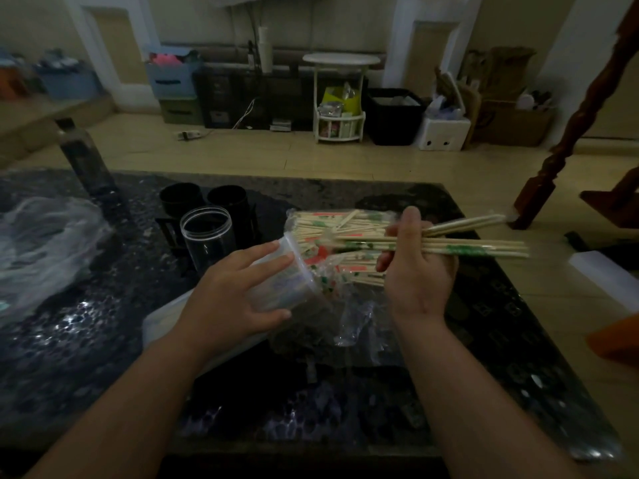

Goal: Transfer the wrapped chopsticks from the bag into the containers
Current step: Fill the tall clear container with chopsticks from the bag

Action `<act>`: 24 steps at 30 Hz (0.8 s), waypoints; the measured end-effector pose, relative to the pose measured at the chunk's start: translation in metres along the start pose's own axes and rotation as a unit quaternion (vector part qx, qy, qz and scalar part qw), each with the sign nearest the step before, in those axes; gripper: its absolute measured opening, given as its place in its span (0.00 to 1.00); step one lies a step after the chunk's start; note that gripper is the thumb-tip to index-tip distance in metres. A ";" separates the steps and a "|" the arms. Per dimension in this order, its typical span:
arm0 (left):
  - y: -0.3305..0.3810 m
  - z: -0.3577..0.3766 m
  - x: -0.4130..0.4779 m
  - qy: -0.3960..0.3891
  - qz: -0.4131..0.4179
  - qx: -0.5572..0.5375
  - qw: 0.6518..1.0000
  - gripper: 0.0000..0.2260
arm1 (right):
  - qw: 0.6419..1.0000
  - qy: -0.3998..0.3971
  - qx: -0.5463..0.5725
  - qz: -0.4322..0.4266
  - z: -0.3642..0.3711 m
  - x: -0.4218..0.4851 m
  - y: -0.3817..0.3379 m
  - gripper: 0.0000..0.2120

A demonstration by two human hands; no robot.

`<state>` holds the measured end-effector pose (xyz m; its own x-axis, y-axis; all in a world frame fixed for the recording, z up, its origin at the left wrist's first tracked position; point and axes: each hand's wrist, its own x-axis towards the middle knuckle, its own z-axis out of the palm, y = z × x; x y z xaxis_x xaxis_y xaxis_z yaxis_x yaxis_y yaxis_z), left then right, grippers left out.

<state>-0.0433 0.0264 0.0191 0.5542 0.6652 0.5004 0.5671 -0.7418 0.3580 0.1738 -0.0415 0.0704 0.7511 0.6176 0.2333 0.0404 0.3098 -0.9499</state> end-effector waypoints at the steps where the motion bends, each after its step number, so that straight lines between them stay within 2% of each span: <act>1: 0.000 0.000 0.000 0.001 0.003 -0.001 1.000 0.33 | 1.000 -0.011 0.001 0.020 0.001 -0.001 0.001 0.18; 5: 0.000 0.001 0.000 0.006 0.008 0.000 1.000 0.33 | 0.997 -0.057 0.037 0.045 0.004 -0.003 0.000 0.09; 7: 0.000 0.001 0.000 0.006 0.010 -0.004 1.000 0.33 | 0.991 -0.106 0.051 0.066 0.004 -0.002 0.002 0.09; 11: 0.000 0.003 0.000 -0.008 0.008 -0.015 1.000 0.33 | 0.955 -0.208 0.046 0.206 0.009 -0.006 0.011 0.12; 13: 0.000 0.004 0.000 -0.016 0.012 -0.015 1.000 0.33 | 0.932 -0.219 0.106 0.268 0.011 -0.007 0.014 0.12; 16: -0.001 0.004 0.000 -0.017 0.013 -0.021 1.000 0.33 | 0.912 -0.179 0.200 0.311 0.010 -0.004 0.013 0.11; 17: -0.001 0.004 0.000 -0.016 0.011 -0.020 1.000 0.33 | 0.921 -0.167 0.185 0.301 0.010 -0.004 0.012 0.12; 19: -0.002 0.003 0.000 -0.014 0.010 -0.014 1.000 0.33 | 0.952 -0.149 0.062 0.262 0.010 -0.006 0.014 0.11; 20: -0.002 0.003 0.000 -0.015 0.009 -0.012 1.000 0.33 | 0.955 -0.152 0.000 0.255 0.010 -0.007 0.017 0.09; 22: 0.000 0.003 0.001 -0.017 0.012 -0.011 1.000 0.33 | 0.935 -0.203 -0.051 0.285 0.012 -0.009 0.022 0.05; 24: 0.001 0.003 0.001 -0.018 0.017 -0.012 1.000 0.32 | 0.918 -0.238 -0.006 0.318 0.011 -0.008 0.023 0.03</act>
<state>-0.0404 0.0267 0.0173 0.5944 0.6422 0.4839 0.5333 -0.7652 0.3605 0.1620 -0.0314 0.0488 0.2525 0.9176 -0.3070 -0.2976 -0.2282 -0.9270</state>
